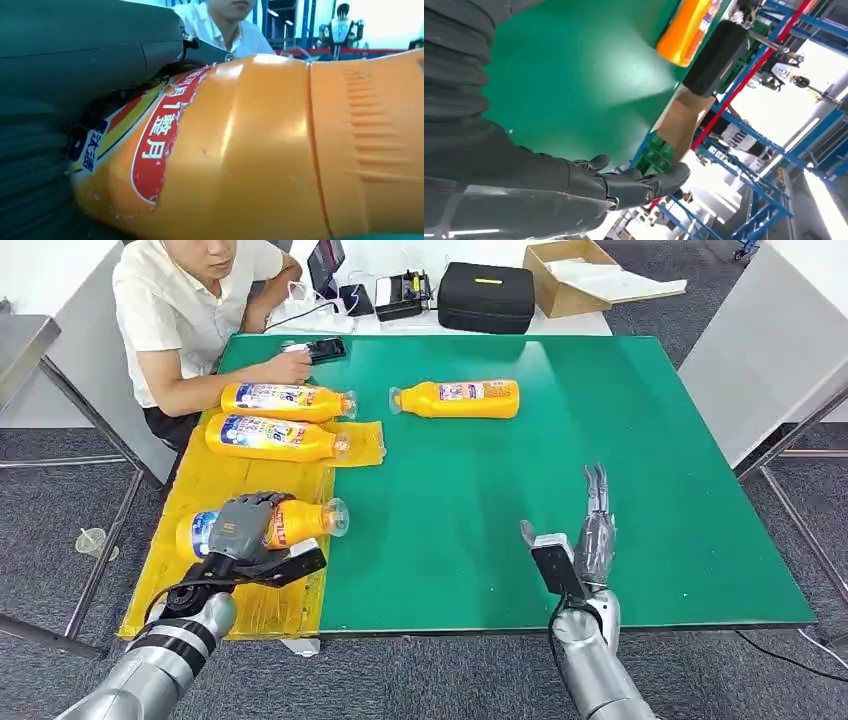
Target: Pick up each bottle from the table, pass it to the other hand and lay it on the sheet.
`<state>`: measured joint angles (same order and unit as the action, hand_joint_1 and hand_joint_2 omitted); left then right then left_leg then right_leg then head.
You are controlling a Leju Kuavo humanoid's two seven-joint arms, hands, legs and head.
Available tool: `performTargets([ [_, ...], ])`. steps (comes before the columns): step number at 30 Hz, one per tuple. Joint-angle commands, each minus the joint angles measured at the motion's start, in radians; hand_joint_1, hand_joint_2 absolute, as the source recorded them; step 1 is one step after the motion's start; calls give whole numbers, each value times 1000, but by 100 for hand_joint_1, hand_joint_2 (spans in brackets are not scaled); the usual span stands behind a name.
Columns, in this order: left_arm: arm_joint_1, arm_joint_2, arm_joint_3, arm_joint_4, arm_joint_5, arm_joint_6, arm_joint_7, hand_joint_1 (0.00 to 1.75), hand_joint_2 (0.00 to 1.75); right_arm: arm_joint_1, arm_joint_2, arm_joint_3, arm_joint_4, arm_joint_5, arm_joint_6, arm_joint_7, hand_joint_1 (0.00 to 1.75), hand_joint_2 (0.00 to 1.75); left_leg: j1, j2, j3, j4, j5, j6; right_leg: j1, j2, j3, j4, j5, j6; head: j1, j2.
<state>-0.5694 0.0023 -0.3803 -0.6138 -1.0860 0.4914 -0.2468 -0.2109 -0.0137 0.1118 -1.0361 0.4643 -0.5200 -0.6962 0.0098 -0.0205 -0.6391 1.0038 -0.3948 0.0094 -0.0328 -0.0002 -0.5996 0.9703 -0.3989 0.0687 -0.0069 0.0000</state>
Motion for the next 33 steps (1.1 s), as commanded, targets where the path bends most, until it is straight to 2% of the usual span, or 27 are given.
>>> performTargets([
  [1, -101, -26, -49, 189, -5, -81, 11, 159, 175, -47, -11, 105, 67, -44, -16, -2, 0, 175, 2, 3, 5, 2, -3, 0, 3, 1, 6, 0, -2, -5, 0, 0],
  [2, -105, -32, -35, 197, 12, -100, 13, 143, 175, -50, -9, 108, 72, -48, -16, -2, 0, 175, 1, 2, 3, 1, -2, 0, 2, 0, 3, 0, -1, -4, 0, 0],
  [3, -108, -33, -34, 203, 14, -111, 15, 91, 175, -52, -8, 112, 75, -48, -16, -2, 0, 175, 1, 1, 2, 0, -1, 0, 1, 0, 2, 0, -1, -3, 0, 0],
  [4, -109, -38, -14, 214, 37, -131, 21, 59, 175, -54, -6, 118, 83, -55, -11, -2, 0, 175, 1, 3, 4, 1, -2, 0, 2, 1, 4, 0, -1, -5, 0, 0],
  [5, -108, -40, -2, 219, 52, -149, 16, 16, 175, -52, -8, 126, 81, -61, -9, -2, 0, 175, 2, 4, 5, 2, -3, 0, 3, 1, 5, 0, -2, -5, 0, 0],
  [7, -105, -36, 2, 227, 62, -184, 9, 0, 175, -54, -16, 141, 87, -63, -19, -2, 0, 175, 1, 3, 4, 0, -2, 0, 2, 1, 5, -1, -1, -4, 0, 0],
  [10, -113, -30, 2, 234, 75, -263, -9, 0, 175, -51, -27, 147, 62, -100, -27, -2, 0, 175, 1, 3, 3, 0, -1, 0, 1, 2, 4, -1, 0, -3, 0, 0],
  [13, -114, -29, 1, 234, 77, -272, -14, 0, 175, -51, -29, 149, 60, -104, -27, -2, 0, 175, 0, 1, 3, 0, -1, 0, 1, 0, 4, 0, -1, -3, 0, 0],
  [17, -136, -12, -14, 238, 100, -396, -73, 0, 175, -65, -41, 157, 60, -145, -28, -2, 0, 175, 1, 3, 4, 0, -1, 0, 1, 2, 4, 0, 0, -3, 0, 0],
  [19, -136, -12, -14, 238, 100, -396, -73, 0, 175, -65, -41, 157, 60, -145, -28, -2, 0, 175, 0, 1, 3, 0, 0, 0, 0, 1, 4, 0, 0, -2, 0, 0],
  [20, -141, -6, -20, 240, 100, -414, -85, 0, 175, -67, -43, 159, 56, -157, -24, -2, 0, 175, 1, 5, 7, 1, -3, 0, 2, 3, 8, 0, -1, -6, 0, 0],
  [24, -145, 5, -34, 238, 109, -461, -131, 0, 175, -72, -43, 165, 64, -171, -15, -2, 0, 175, 0, 2, 6, 0, -1, 0, 1, 1, 6, 0, 0, -2, 0, 0],
  [30, -145, 5, -34, 238, 109, -461, -131, 0, 175, -72, -43, 165, 64, -171, -15, -2, 0, 175, 1, 5, 9, 0, -2, 0, 2, 3, 10, -1, -1, -5, 0, 0],
  [33, -145, 5, -34, 238, 109, -461, -131, 0, 175, -72, -43, 165, 64, -171, -15, -2, 0, 175, 0, 3, 7, 0, -1, 0, 1, 2, 8, 0, 0, -3, 0, 0],
])
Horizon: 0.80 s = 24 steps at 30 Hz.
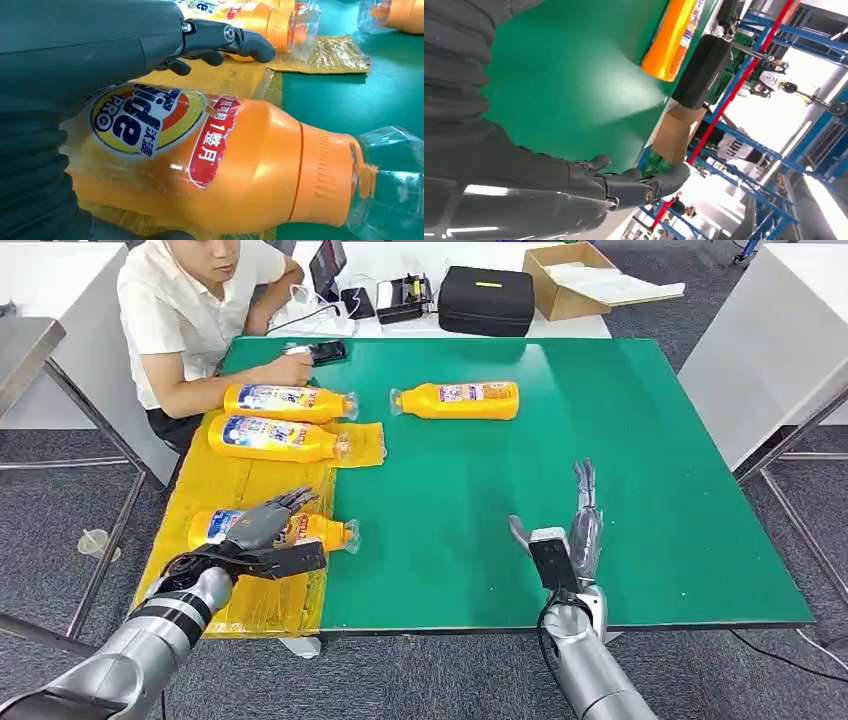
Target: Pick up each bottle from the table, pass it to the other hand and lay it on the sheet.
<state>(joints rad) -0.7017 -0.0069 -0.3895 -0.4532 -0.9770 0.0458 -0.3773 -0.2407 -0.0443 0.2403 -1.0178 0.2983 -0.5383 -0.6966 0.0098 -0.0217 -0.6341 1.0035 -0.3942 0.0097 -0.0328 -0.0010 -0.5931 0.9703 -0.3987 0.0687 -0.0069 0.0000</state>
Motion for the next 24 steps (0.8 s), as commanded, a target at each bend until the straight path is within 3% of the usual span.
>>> performTargets([
  [1, -12, 14, -25, 77, 0, -15, 0, 0, 175, -42, -13, 37, 45, -5, 3, -2, 0, 175, 1, 6, 4, 0, -3, 0, 2, 4, 3, -1, -1, -4, 0, 0],
  [7, -12, 14, -25, 77, 0, -15, 0, 0, 175, -42, -13, 37, 45, -5, 3, -2, 0, 175, 1, 5, 3, 0, -2, 0, 1, 3, 2, 0, -1, -4, 0, 0],
  [12, -1, 11, 4, -4, 103, -73, -125, 0, 175, -53, -21, 55, 44, -14, 0, -2, 0, 175, 1, 5, 4, 1, -2, 0, 2, 3, 3, 0, -1, -4, 0, 0],
  [17, 48, 47, -46, -263, 243, -142, -205, 0, 175, -64, -35, 66, 39, -10, -8, -2, 0, 175, 1, 5, 2, 2, -3, 0, 2, 2, 2, 1, -1, -5, 0, 0],
  [24, 203, 1, -16, -660, 568, -142, -184, 0, 175, -48, -42, 51, 16, 9, -15, -2, 0, 175, 1, 3, 3, 2, -4, 0, 2, 1, 3, 0, -3, -5, 0, 0],
])
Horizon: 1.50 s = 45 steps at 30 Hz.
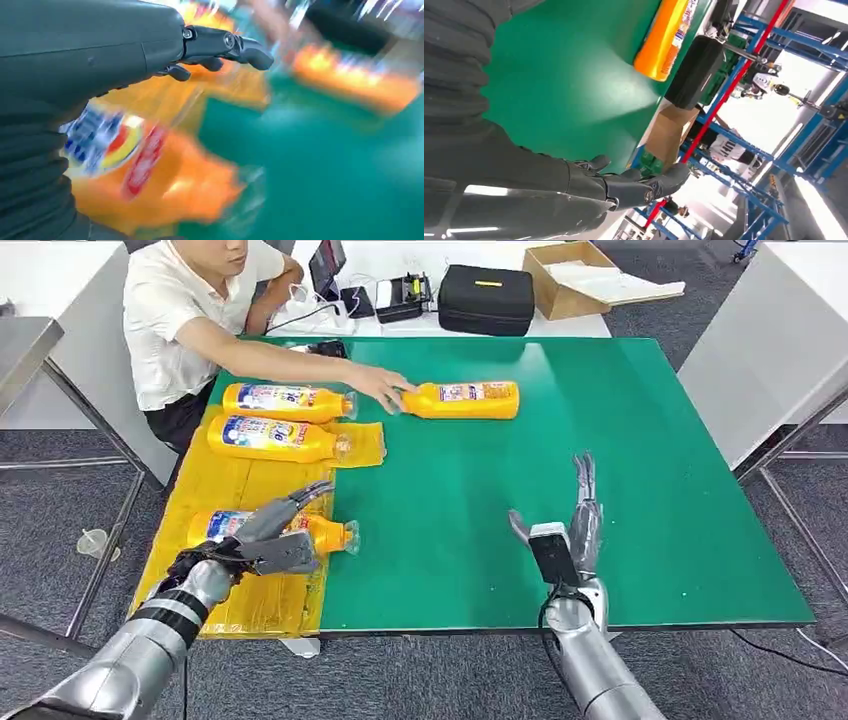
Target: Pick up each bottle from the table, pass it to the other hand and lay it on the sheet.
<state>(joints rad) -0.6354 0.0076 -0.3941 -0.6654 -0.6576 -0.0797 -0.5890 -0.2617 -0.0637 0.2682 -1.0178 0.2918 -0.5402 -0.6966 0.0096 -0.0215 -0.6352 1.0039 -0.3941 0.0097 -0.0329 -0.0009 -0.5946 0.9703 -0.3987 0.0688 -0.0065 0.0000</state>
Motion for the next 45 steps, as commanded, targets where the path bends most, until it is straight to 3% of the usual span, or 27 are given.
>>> performTargets([
  [1, 150, -26, -1, -480, 266, 20, 29, 0, 175, -27, -22, 21, 16, 18, -13, -2, 0, 175, 2, 3, 4, 2, -5, 0, 3, 1, 5, 0, -4, -6, 0, 0],
  [12, 156, -3, -22, -547, 343, 17, 44, 0, 175, -60, -31, 14, 77, 79, -12, -2, 0, 175, 1, 4, 0, 1, -2, 0, 2, 2, 0, 0, -1, -4, 0, 0],
  [16, 156, 7, -53, -573, 364, -7, 51, 0, 175, -141, -42, -33, 241, 276, -55, 0, 0, 175, 1, 4, 1, 1, -2, 0, 2, 2, 1, 0, -1, -4, 0, 0],
  [19, 183, -13, -67, -599, 331, 44, 48, 0, 175, -248, -84, -10, 399, 552, -79, 175, 0, 175, 1, 5, 1, 2, -3, 1, 2, 2, 1, 0, -1, -4, 0, 0],
  [22, 216, -50, -69, -575, 350, 53, 84, 0, 175, -308, -106, 13, 482, 688, -33, 295, 0, 175, 0, 5, 2, 1, -3, 1, 1, 3, 2, 0, -1, -4, 0, 0],
  [25, 212, -55, -87, -524, 319, 103, 97, 0, 175, -334, -108, 11, 518, 707, 101, 334, 0, 175, -1, 2, 1, 0, -1, 0, 0, 1, 1, -1, -1, -3, 0, 0],
  [31, 168, -70, -77, -495, 359, 78, 84, 0, 175, -409, -85, 33, 614, 689, 325, 311, 0, 175, 0, 2, 0, 1, -1, 0, 1, 1, -1, 0, -1, -3, 0, 0],
  [35, 161, -75, -76, -488, 367, 70, 87, 0, 175, -424, -78, 48, 621, 699, 340, 323, 0, 175, 1, 4, 1, 1, -1, 0, 2, 2, 0, 0, 0, -3, 0, 0],
  [42, 143, -79, -91, -477, 403, 25, 91, 0, 175, -496, -86, 122, 634, 685, 576, 296, 0, 175, 0, 5, 1, 2, -1, 1, 1, 3, 0, 1, 1, -3, 0, 0],
  [45, 143, -80, -92, -478, 403, 25, 91, 0, 175, -497, -88, 122, 634, 684, 577, 296, 0, 175, 0, 5, 0, 2, -1, 1, 1, 3, 0, 1, 1, -2, 0, 0],
])
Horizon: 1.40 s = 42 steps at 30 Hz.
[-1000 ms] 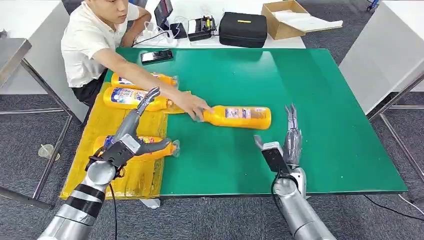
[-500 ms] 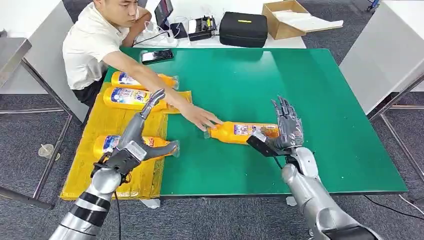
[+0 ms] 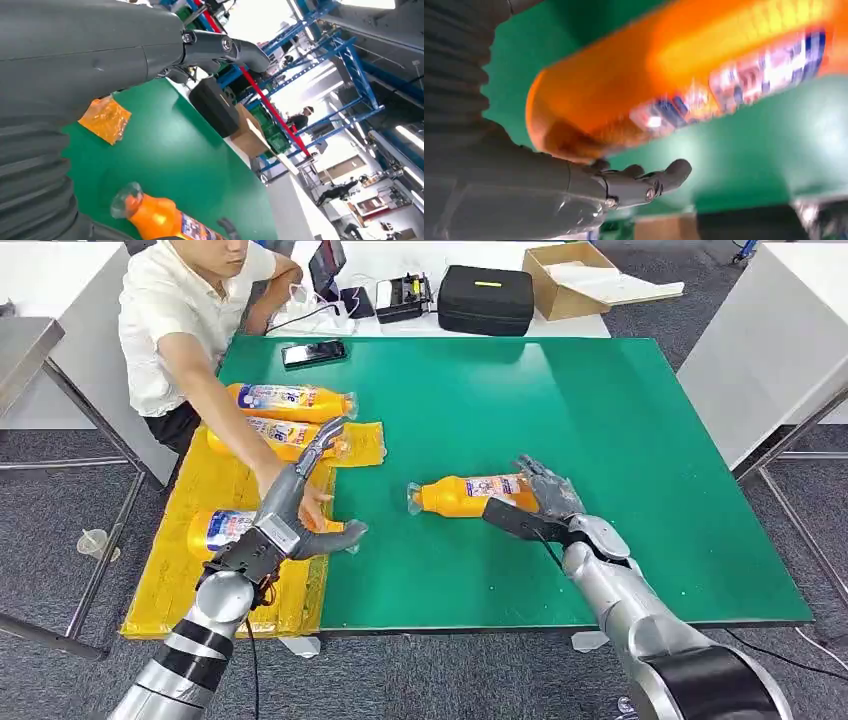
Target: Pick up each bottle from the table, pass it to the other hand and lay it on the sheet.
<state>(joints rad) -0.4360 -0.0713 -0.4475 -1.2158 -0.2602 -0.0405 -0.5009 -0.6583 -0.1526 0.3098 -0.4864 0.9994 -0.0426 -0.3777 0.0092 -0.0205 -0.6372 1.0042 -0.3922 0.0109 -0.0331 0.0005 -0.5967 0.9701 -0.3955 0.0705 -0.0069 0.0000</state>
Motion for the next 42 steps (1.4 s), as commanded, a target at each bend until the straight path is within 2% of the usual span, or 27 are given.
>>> performTargets([
  [1, -56, -1, -38, 73, 6, -14, 3, 0, 175, -99, 0, 80, 103, -23, 80, -23, 0, 175, 1, 2, 2, 1, -2, 0, 1, 0, 2, 0, -1, -5, 0, 0],
  [4, -56, 2, -42, 72, 8, -18, 1, 0, 175, -99, -3, 96, 97, -23, 90, -29, 0, 175, 1, 2, 3, 1, -2, 0, 1, 0, 2, 1, -1, -6, 0, 0],
  [9, -72, -1, -59, 84, 15, -25, -8, 0, 175, -92, 0, 71, 60, -159, 156, -138, 0, 175, 0, 2, 0, 1, -1, 0, 1, 0, 0, 1, 0, -5, 0, 0],
  [18, -66, 2, -54, 72, 16, -20, -9, 0, 175, -112, -24, 145, 3, -210, 156, -108, 0, 175, 0, 3, 0, 2, -2, 0, 1, 1, -1, 1, 0, -5, 0, 0],
  [20, -66, -1, -54, 77, 17, -19, -9, 0, 175, -123, -27, 160, 23, -215, 153, -91, 0, 175, 1, 2, 0, 2, -2, 0, 1, 0, 0, 1, -1, -6, 0, 0],
  [23, -71, -3, -57, 86, 24, -20, -11, 0, 175, -155, -43, 197, 85, -214, 221, -8, 0, 175, 0, 2, 0, 1, -1, 0, 1, 0, 0, 1, 0, -5, 0, 0],
  [26, -90, -3, -64, 105, 36, -25, -15, 0, 175, -177, -73, 225, 133, -234, 341, 9, 0, 175, 0, 0, -1, 1, -1, 0, 1, -2, -1, 1, 0, -4, 0, 0],
  [28, -99, -4, -68, 114, 39, -26, -17, 0, 175, -174, -88, 228, 136, -244, 348, 4, 0, 175, 0, 0, -1, 1, 0, 0, 1, -2, -1, 0, 0, -4, 0, 0],
  [30, -107, -5, -71, 122, 57, -33, -14, 0, 175, -189, -94, 268, 163, -227, 414, 101, 0, 175, 0, 0, -1, 1, -1, 1, 1, -1, -1, 1, 0, -4, 0, 0],
  [34, -108, -10, -69, 130, 69, -32, 0, 0, 175, -215, -74, 300, 175, -210, 399, 207, 0, 175, 0, 1, 0, 1, -1, 0, 1, -1, 0, 0, 0, -5, 0, 0],
  [38, -113, -14, -72, 143, 79, -37, 0, 0, 175, -213, -81, 314, 173, -235, 453, 191, 0, 175, 0, 2, 0, 1, -1, 0, 1, 1, 0, 1, 0, -5, 0, 0],
  [39, -114, -14, -74, 143, 79, -37, -1, 0, 175, -210, -83, 318, 170, -241, 454, 179, 12, 175, 0, 3, 1, 2, -2, 0, 2, 1, 1, 1, -1, -6, 0, 0],
  [40, -115, -14, -76, 143, 81, -38, -3, 0, 175, -205, -87, 320, 168, -250, 457, 160, 147, 175, 0, 1, 1, 1, -1, 0, 1, 0, 0, 0, 0, -5, 0, 0],
  [41, -116, -14, -77, 142, 82, -38, -4, 0, 175, -201, -93, 326, 167, -252, 456, 156, 175, 175, 1, 2, 2, 1, -2, 0, 2, 0, 2, 0, -1, -6, 0, 0],
  [42, -114, -13, -77, 140, 83, -38, -4, 0, 175, -198, -98, 335, 163, -246, 446, 150, 175, 175, 1, 0, 1, 1, -1, 0, 1, -1, 1, 0, 0, -5, 0, 0],
])
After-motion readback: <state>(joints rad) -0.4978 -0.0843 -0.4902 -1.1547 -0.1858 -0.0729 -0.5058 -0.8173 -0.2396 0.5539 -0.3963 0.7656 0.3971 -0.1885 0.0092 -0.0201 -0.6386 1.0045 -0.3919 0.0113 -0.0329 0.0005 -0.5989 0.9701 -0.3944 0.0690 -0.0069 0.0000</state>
